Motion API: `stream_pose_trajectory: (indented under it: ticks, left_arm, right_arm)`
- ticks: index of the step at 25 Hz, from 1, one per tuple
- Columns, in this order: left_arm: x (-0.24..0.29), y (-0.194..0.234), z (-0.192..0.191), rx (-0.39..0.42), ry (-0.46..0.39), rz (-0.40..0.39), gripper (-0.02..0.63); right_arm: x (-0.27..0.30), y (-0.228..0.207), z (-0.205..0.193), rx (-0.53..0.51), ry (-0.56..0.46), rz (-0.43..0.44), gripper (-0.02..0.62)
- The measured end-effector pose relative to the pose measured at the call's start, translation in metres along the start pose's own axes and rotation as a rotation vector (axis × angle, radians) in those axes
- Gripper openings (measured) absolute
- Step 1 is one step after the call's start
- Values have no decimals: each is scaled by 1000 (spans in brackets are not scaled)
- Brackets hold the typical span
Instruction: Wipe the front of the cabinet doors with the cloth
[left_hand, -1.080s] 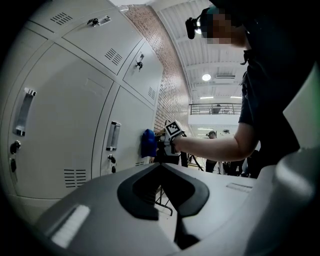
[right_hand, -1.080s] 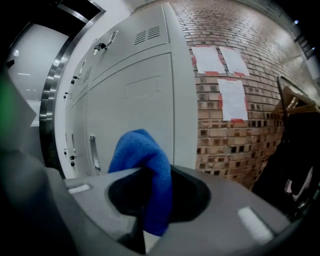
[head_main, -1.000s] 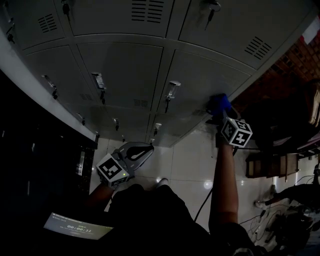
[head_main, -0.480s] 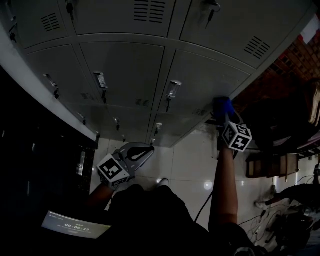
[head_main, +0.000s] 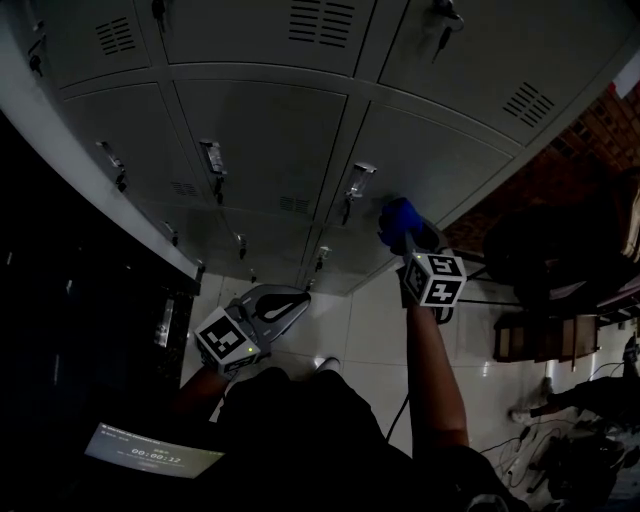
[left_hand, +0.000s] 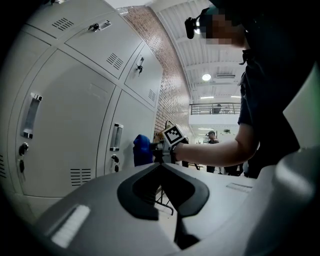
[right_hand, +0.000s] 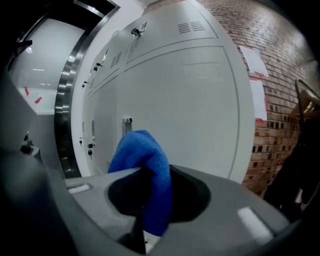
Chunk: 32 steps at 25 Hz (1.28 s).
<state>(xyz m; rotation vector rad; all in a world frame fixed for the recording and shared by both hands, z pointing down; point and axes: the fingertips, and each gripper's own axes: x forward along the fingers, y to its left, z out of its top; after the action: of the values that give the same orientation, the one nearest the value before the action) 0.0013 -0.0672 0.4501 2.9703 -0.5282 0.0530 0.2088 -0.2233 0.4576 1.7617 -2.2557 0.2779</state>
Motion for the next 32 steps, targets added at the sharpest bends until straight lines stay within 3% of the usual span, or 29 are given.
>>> stream_pose_trajectory:
  ticks: [4,17,25,32]
  left_arm:
    - [-8,6,-1,-4,16,28,0]
    - [-30,24,-7,-26,9,86,1]
    - [-19,24,-4,-22,8,65,2]
    - [-4,19,-5,-17,17,38,2]
  right_arm:
    - [29,32,-10,-13,22,64,69]
    - [71,70,-16,-34,16,127,69]
    - [69,62,-19,-37,10,119,69]
    - [54,23,-31,-15,35,62,69]
